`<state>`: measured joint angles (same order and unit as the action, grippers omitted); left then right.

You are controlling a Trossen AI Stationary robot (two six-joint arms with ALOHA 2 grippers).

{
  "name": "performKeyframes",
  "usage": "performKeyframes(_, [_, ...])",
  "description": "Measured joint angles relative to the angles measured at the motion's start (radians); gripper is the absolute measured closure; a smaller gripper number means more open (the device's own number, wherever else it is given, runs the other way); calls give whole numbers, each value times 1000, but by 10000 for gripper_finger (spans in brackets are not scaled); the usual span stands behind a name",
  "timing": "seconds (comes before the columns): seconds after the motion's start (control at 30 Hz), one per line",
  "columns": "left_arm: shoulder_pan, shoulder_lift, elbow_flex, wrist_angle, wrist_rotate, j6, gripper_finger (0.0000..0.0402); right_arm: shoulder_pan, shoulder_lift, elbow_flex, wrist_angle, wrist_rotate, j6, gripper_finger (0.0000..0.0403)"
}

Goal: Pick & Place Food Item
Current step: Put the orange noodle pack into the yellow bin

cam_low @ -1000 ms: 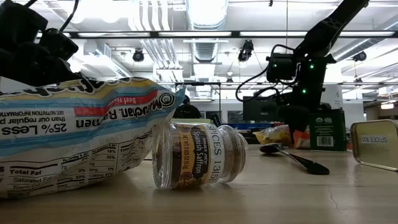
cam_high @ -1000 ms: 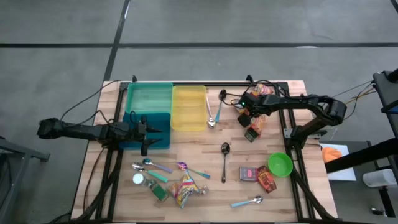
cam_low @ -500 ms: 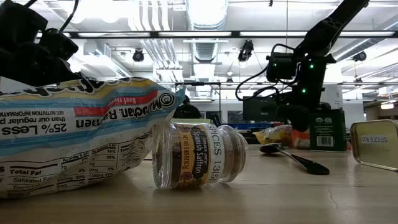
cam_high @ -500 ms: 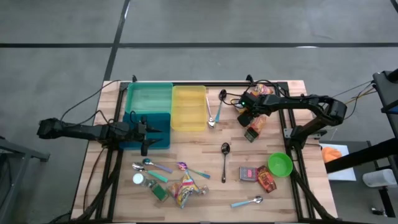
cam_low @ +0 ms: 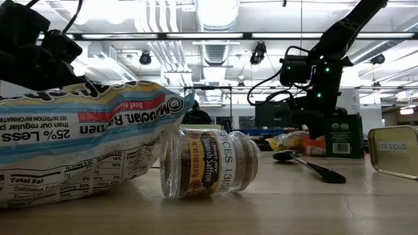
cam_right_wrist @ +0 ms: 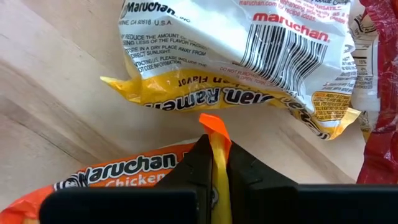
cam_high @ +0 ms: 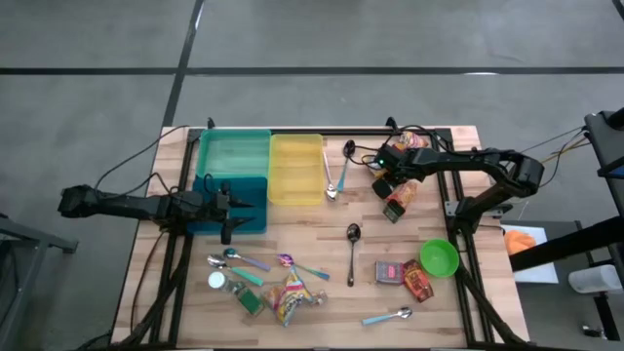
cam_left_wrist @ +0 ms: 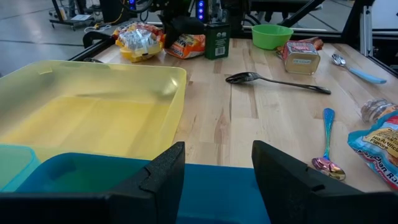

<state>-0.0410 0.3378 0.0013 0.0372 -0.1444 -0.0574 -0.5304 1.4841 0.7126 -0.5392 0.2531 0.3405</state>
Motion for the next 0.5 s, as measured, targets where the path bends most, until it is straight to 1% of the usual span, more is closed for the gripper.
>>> performKeyframes(0.23, [1, 0, 0, 0, 0, 0, 212, 3, -27, 4, -3, -34, 8, 390])
performKeyframes(0.5, [0, 0, 0, 0, 0, 0, 212, 33, -143, 30, -2, -54, 20, 390])
